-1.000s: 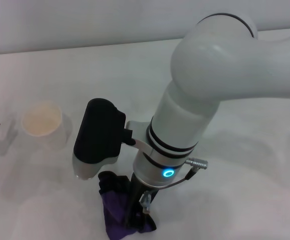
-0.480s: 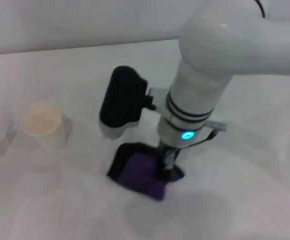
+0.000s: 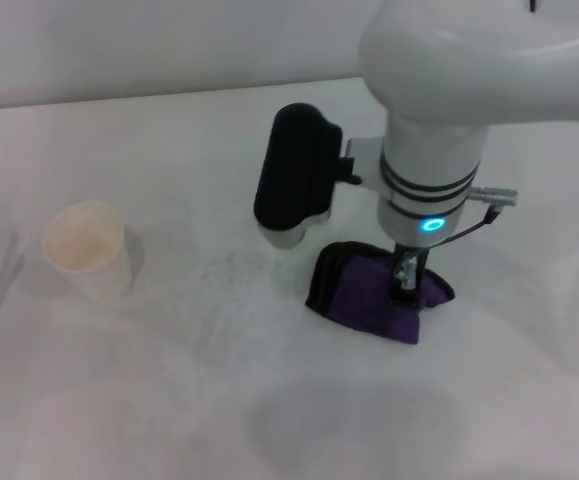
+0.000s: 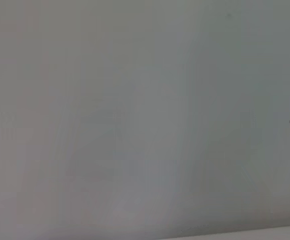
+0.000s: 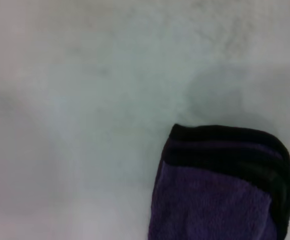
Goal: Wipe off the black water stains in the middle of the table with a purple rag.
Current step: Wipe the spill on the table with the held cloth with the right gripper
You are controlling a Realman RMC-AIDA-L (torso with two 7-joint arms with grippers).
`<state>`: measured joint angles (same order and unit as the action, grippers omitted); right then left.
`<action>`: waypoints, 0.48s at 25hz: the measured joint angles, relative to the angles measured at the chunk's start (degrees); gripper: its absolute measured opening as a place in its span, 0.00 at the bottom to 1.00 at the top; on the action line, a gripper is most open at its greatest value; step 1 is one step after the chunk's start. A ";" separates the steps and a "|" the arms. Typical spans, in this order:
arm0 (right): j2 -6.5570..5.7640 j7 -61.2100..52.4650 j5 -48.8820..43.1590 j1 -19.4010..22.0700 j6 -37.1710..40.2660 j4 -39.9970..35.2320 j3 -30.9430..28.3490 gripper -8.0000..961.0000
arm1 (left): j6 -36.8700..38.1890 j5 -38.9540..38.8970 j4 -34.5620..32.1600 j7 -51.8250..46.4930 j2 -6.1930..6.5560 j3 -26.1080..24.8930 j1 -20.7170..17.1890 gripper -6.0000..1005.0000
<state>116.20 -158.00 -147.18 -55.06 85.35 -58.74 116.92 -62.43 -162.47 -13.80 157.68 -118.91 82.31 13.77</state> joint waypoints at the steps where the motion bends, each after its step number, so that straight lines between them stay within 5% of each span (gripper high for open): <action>1: -0.01 0.00 -0.20 0.14 0.01 0.38 -0.91 0.13 | 0.01 -0.01 0.00 0.00 0.00 0.00 0.02 0.83; 12: -0.72 0.56 -8.23 6.63 -0.31 1.67 -19.74 0.13 | 0.68 -0.05 0.01 0.00 0.02 0.04 1.20 0.83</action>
<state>115.47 -157.44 -155.42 -48.43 85.05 -57.07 97.19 -61.76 -162.52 -13.79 157.68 -118.89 82.34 14.97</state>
